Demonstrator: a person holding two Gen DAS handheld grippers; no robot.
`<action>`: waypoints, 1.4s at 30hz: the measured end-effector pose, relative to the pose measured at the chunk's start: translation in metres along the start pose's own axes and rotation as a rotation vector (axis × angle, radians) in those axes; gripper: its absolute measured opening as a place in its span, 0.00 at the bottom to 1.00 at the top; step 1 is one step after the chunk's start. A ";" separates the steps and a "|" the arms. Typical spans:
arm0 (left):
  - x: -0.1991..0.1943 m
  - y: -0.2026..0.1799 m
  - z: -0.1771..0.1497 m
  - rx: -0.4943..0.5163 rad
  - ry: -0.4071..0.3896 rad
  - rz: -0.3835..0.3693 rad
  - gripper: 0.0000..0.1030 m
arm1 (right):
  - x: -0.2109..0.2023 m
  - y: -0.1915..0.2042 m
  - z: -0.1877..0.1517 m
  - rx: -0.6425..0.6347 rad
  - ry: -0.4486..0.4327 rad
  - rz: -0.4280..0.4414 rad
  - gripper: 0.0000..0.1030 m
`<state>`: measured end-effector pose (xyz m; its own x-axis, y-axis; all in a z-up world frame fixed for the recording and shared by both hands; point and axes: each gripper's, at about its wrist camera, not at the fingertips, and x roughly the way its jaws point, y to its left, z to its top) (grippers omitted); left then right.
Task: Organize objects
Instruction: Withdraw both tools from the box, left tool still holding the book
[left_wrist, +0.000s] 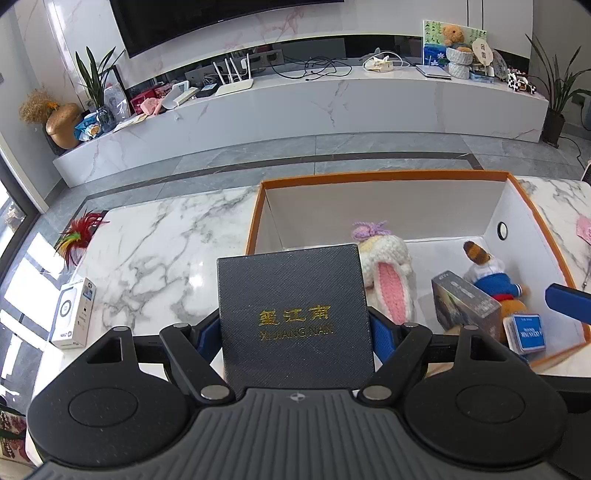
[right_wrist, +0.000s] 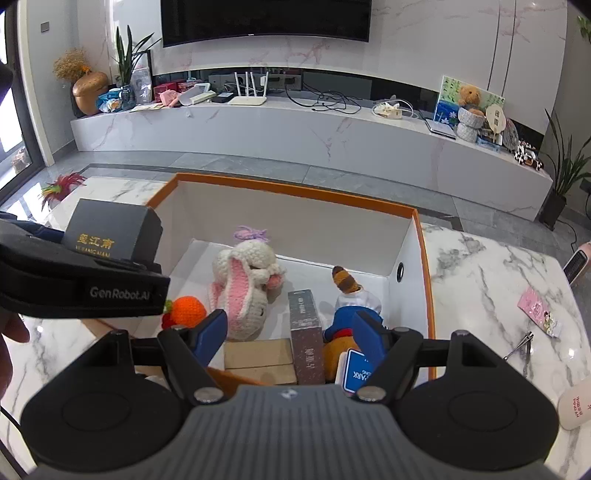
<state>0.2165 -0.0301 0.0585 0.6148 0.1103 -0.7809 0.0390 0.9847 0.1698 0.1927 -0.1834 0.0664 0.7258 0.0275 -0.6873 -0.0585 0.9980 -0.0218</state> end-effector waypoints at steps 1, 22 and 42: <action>-0.002 0.000 -0.002 0.003 -0.002 0.000 0.88 | -0.003 0.001 -0.001 -0.005 -0.002 0.002 0.74; -0.047 0.014 -0.041 -0.019 -0.087 0.004 0.88 | -0.027 0.006 -0.015 -0.043 -0.002 0.003 0.75; -0.061 -0.013 -0.115 0.063 -0.098 -0.103 0.88 | -0.029 -0.021 -0.067 -0.151 0.109 0.014 0.77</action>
<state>0.0879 -0.0338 0.0345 0.6787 -0.0074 -0.7344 0.1531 0.9794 0.1317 0.1269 -0.2094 0.0384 0.6461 0.0268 -0.7628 -0.1759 0.9777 -0.1146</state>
